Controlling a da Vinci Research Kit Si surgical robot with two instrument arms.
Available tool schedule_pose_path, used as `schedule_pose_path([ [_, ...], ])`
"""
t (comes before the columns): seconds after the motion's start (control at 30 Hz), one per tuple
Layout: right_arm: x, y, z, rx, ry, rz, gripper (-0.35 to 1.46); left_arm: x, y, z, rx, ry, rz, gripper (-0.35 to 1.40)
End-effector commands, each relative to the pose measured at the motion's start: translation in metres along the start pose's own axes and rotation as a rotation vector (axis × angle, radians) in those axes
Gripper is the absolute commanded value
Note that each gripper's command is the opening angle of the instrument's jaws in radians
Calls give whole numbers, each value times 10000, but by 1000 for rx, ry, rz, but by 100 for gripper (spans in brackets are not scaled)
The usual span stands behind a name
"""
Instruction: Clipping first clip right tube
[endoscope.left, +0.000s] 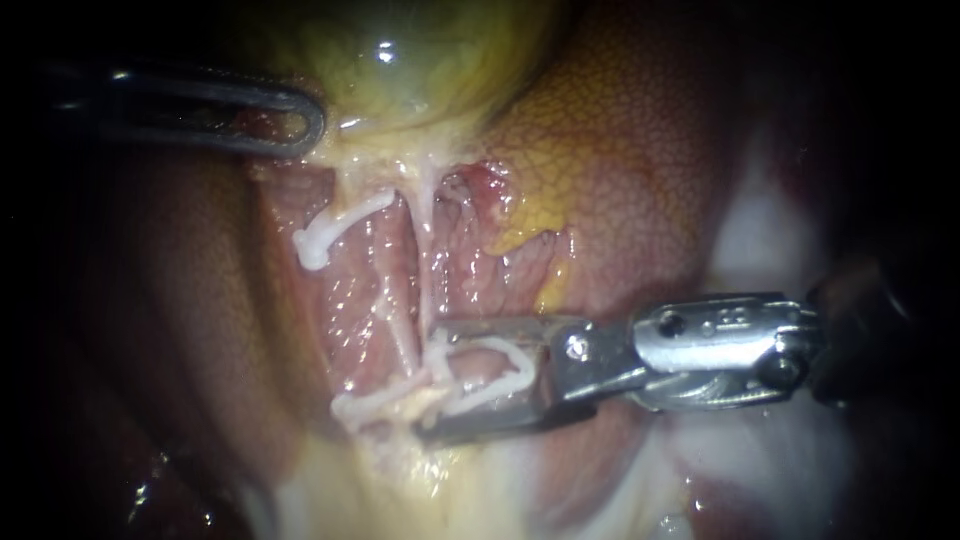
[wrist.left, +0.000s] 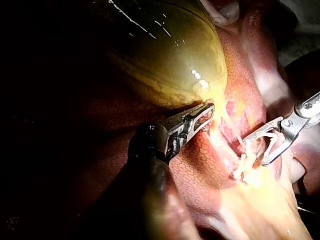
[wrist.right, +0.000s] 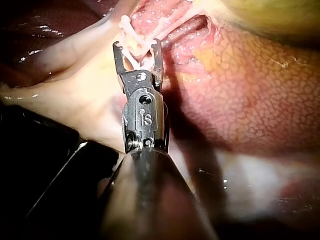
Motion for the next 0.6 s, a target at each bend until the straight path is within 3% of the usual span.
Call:
schedule_pose_path([
  [0.03,0,1,-4,-4,2,0,47,-1,0,0,1,0,-1,-35],
  [0.23,-8,11,-15,-4,4,0,46,-2,0,-2,2,1,-2,-35],
  [0.6,-28,30,10,-17,4,-12,49,-2,0,-1,1,0,-2,-35],
])
